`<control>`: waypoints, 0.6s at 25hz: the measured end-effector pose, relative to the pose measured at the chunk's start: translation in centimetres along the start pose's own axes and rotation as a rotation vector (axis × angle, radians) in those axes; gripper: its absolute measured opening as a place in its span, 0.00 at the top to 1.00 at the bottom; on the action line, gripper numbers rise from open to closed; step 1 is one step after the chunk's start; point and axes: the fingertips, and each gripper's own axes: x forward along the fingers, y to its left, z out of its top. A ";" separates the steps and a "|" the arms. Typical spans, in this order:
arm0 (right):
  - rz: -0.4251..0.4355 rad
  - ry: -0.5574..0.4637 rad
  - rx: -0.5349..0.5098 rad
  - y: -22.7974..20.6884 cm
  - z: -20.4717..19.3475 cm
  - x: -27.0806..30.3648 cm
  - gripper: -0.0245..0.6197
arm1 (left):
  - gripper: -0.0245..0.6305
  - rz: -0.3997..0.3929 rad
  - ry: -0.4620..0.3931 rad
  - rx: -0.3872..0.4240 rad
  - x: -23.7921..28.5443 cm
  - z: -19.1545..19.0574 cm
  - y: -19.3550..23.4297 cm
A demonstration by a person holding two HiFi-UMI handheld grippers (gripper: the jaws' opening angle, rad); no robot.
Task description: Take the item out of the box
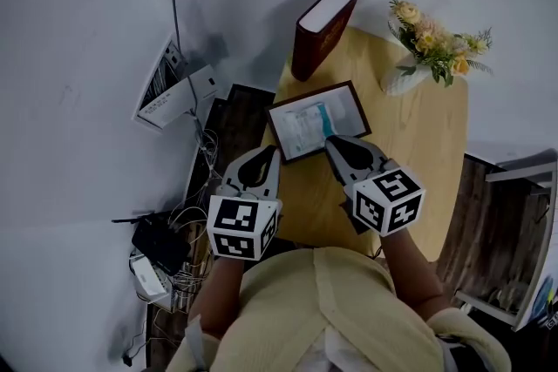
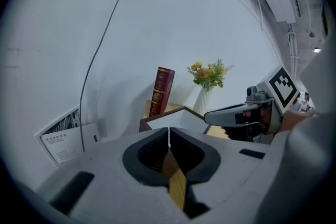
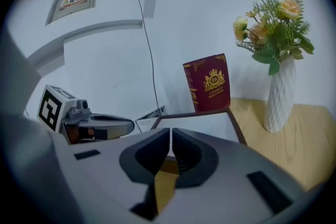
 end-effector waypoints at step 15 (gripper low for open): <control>-0.107 0.156 -0.055 -1.8 0.4 3.4 0.91 | 0.92 -0.173 0.021 0.086 3.5 1.5 2.8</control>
